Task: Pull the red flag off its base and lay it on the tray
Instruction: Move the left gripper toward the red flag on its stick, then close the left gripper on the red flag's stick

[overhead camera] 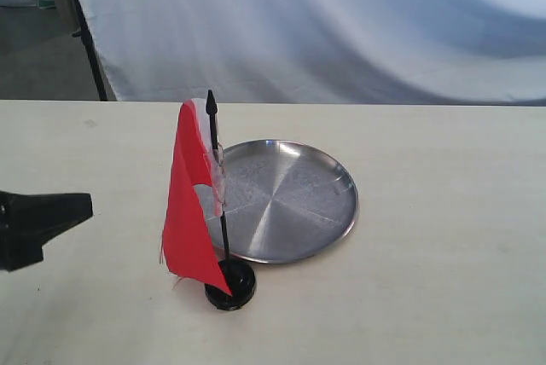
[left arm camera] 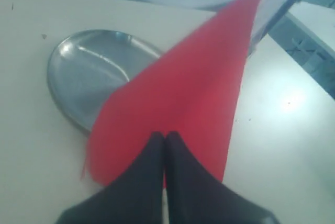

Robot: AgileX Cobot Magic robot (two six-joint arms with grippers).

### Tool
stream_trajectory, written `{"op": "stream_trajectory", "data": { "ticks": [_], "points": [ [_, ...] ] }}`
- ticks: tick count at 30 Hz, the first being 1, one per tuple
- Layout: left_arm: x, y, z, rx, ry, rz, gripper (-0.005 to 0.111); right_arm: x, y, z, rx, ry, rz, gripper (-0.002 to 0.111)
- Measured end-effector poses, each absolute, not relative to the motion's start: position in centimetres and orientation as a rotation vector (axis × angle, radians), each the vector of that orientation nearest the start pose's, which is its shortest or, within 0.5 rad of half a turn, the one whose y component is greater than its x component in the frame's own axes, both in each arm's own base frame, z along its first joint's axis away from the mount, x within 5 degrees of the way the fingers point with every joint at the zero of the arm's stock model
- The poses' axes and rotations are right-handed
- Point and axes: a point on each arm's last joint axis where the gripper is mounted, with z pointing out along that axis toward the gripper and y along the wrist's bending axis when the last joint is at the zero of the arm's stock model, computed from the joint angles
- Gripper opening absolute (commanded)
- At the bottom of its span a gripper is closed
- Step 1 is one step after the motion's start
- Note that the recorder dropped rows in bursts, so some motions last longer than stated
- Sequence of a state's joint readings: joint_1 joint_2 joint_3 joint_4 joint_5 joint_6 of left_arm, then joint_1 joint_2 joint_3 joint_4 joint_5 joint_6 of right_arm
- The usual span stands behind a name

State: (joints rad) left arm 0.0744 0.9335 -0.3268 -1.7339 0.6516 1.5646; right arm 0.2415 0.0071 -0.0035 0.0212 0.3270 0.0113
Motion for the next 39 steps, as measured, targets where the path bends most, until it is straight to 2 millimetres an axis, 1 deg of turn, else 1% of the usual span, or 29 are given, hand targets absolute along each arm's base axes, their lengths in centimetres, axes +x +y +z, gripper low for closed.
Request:
{"op": "stream_trajectory", "data": {
  "ticks": [3,5,8,10,11,13,17,22,26,27,29,32,34,35,36,37,39],
  "points": [
    [17.0,-4.7,25.2,0.138,1.927,-0.745,0.000,5.2,1.4,18.4,-0.196,1.808,0.200,-0.001],
    [17.6,-5.3,25.9,0.148,1.931,-0.780,0.000,5.2,1.4,18.4,-0.196,1.808,0.200,-0.001],
    [18.9,-6.5,27.1,0.212,1.971,-0.793,0.000,5.2,1.4,18.4,-0.196,1.808,0.200,-0.001],
    [19.8,-7.3,27.6,0.230,2.024,-0.772,0.000,5.2,1.4,18.4,-0.196,1.808,0.200,-0.001],
    [20.3,-7.8,27.7,0.267,2.053,-0.742,0.000,5.2,1.4,18.4,-0.196,1.808,0.200,-0.001],
    [20.9,-8.5,27.6,0.277,2.093,-0.696,0.000,5.2,1.4,18.4,-0.196,1.808,0.200,-0.001],
    [21.5,-9.5,26.3,0.297,2.132,-0.563,0.000,5.2,1.4,18.4,-0.196,1.808,0.200,-0.001],
    [21.1,-10.1,24.1,0.289,2.137,-0.407,0.000,5.2,1.4,18.4,-0.196,1.808,0.200,-0.001],
    [20.0,-10.7,21.4,0.326,2.149,-0.261,0.000,5.2,1.4,18.4,-0.196,1.808,0.200,-0.001],
    [19.2,-11.1,20.1,0.356,2.152,-0.203,0.000,5.2,1.4,18.4,-0.196,1.808,0.200,-0.001],
    [18.3,-11.8,19.3,0.409,2.145,-0.172,0.000,5.2,1.4,18.4,-0.196,1.808,0.200,-0.001],
    [17.5,-13.1,18.9,0.451,2.152,-0.221,0.000,5.2,1.4,18.4,-0.196,1.808,0.200,-0.001],
    [17.3,-13.4,18.7,0.389,2.178,-0.266,0.005,5.2,1.4,18.4,-0.196,1.808,0.200,-0.001],
    [17.3,-13.4,18.6,0.375,2.186,-0.271,0.013,5.2,1.4,18.4,-0.196,1.808,0.200,-0.001],
    [17.4,-13.5,18.5,0.365,2.192,-0.274,0.023,5.2,1.4,18.4,-0.196,1.808,0.200,-0.001],
    [17.5,-13.7,18.5,0.367,2.199,-0.281,0.037,5.2,1.4,18.4,-0.196,1.808,0.200,-0.001],
    [17.7,-14.2,18.2,0.380,2.227,-0.304,0.058,5.2,1.4,18.4,-0.196,1.808,0.200,-0.001]
  ]
}}
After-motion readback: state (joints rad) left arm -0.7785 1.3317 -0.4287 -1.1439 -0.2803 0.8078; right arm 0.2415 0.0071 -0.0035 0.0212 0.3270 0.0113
